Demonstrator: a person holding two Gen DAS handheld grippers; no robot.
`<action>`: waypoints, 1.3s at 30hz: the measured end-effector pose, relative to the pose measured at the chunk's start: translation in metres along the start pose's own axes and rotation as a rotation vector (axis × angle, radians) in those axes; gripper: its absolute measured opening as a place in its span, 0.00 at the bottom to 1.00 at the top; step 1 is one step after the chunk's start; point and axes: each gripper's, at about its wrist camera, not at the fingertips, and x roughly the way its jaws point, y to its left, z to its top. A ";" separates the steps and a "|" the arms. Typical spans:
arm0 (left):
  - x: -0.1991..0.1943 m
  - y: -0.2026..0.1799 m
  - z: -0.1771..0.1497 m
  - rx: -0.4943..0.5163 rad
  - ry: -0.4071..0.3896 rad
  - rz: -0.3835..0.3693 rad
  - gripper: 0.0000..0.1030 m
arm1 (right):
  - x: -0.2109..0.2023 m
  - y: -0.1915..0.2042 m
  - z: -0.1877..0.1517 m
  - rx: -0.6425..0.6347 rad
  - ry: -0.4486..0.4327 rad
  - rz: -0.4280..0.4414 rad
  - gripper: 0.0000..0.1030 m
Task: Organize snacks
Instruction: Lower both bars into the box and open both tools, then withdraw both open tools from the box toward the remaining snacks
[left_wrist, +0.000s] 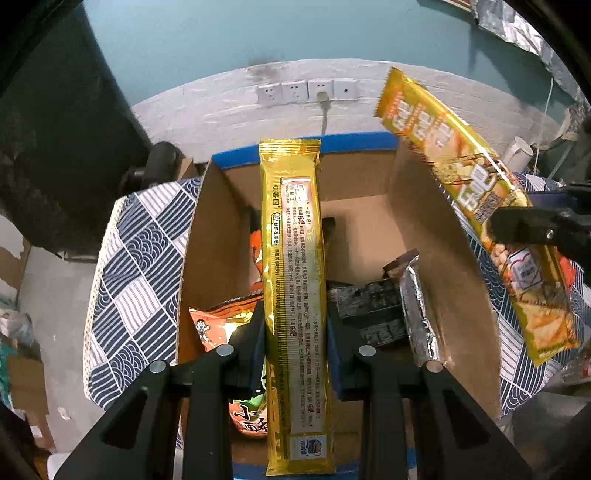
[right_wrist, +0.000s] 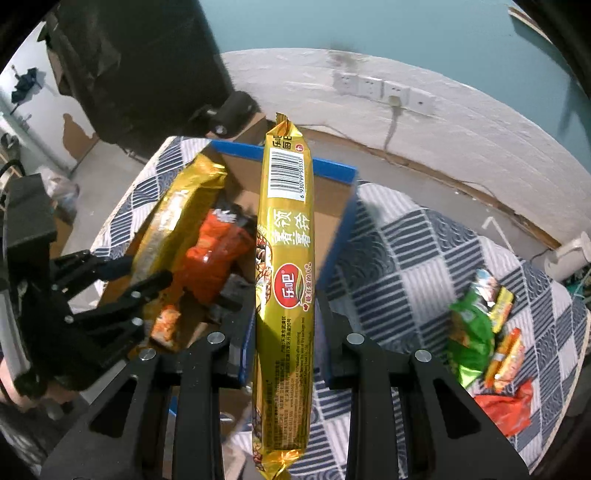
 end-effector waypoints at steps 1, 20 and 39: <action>0.002 0.003 0.000 -0.006 0.006 -0.003 0.28 | 0.003 0.004 0.002 -0.005 0.003 0.003 0.25; 0.000 0.018 -0.001 -0.040 -0.015 0.035 0.49 | 0.017 0.012 0.010 -0.006 0.009 0.046 0.36; -0.018 -0.039 0.009 0.036 -0.032 -0.045 0.59 | -0.022 -0.061 -0.037 0.056 -0.003 -0.099 0.61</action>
